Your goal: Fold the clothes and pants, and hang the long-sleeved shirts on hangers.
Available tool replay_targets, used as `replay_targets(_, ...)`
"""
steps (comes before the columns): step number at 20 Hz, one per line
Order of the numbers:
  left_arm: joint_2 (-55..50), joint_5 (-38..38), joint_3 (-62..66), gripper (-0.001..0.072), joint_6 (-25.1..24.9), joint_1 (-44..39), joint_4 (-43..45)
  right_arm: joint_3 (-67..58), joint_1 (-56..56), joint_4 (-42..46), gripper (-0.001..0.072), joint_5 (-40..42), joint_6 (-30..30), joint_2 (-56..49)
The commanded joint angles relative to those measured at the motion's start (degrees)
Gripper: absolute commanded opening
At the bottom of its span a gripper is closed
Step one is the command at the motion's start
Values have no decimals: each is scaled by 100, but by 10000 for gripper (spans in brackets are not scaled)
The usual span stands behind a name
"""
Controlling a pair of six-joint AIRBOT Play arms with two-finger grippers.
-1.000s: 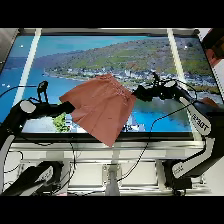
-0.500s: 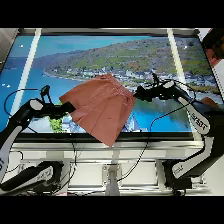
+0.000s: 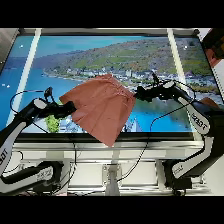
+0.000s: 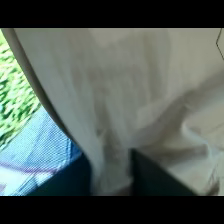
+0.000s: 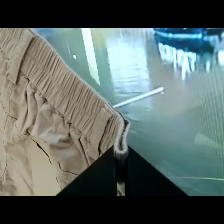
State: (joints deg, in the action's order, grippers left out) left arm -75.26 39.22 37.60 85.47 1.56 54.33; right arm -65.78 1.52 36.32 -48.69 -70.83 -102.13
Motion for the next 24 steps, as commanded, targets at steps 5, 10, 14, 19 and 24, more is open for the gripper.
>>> replay_targets(5, -15, -1357, 623, 6, -570, -369, -339, 0, 0, 184, 18, -79, 396, 431)
replay_targets(10, -85, -1934, 1572, 5, -649, -457, -341, 501, 24, 525, 18, 210, 46, 1370)
replay_targets(14, -654, -1996, 1985, 5, -697, -811, -339, 1840, 184, 540, 17, 1172, -420, 2544)
replay_targets(19, -1320, -1952, 2380, 5, -713, -1320, -339, 3462, 920, 540, 18, 1790, -879, 4015)
replay_targets(24, -1836, -1954, 2883, 5, -713, -1731, -339, 4461, 2214, 544, 18, 2938, -2138, 4592)
